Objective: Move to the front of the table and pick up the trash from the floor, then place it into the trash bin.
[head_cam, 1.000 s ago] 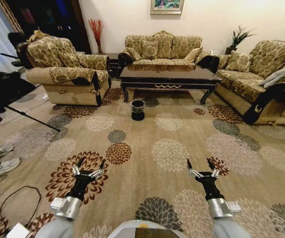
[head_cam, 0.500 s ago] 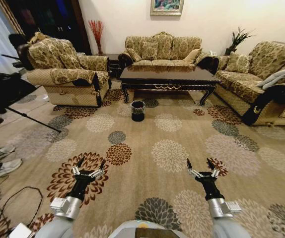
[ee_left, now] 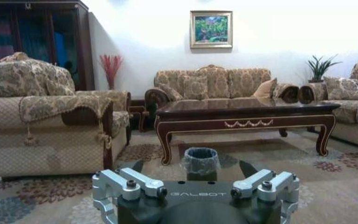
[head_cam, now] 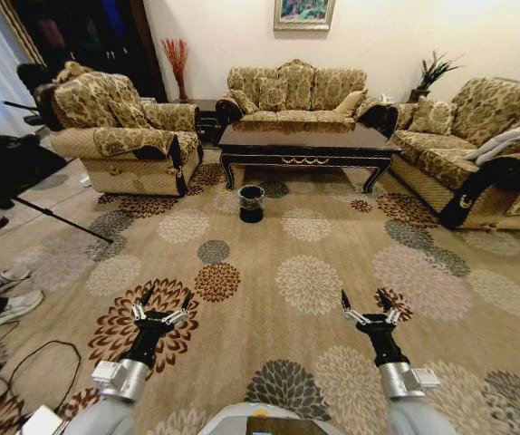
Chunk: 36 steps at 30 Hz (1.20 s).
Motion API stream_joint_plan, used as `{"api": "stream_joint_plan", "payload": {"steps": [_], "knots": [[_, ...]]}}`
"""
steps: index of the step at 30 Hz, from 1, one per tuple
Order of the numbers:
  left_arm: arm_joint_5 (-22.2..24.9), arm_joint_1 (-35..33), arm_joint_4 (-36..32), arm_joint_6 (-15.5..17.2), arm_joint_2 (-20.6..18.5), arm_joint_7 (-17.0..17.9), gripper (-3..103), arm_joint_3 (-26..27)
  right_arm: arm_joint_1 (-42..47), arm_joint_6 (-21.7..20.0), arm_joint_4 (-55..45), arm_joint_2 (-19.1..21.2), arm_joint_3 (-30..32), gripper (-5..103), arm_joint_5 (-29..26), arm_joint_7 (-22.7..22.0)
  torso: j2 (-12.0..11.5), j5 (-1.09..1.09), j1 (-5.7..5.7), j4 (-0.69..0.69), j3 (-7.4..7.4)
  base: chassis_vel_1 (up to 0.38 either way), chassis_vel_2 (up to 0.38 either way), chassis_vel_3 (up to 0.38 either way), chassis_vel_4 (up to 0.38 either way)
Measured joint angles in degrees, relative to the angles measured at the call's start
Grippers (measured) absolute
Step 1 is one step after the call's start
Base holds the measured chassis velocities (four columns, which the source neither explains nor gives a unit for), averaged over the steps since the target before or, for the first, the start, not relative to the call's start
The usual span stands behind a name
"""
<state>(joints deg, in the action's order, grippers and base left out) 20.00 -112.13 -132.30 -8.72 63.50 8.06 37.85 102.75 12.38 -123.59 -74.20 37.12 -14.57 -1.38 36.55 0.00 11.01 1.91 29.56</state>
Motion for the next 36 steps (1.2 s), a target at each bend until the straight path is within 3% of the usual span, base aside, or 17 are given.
{"api": "stream_joint_plan", "payload": {"steps": [36], "knots": [[0.0, 0.0, 0.0, 0.0, 0.0, 0.0, 100, 0.0, 0.0, 0.0, 0.0, 0.0, 0.0, 100, 0.0, 0.0, 9.2, 0.00, 3.87, 0.00, 5.32, 0.000, 0.000, 0.000, 0.000]]}}
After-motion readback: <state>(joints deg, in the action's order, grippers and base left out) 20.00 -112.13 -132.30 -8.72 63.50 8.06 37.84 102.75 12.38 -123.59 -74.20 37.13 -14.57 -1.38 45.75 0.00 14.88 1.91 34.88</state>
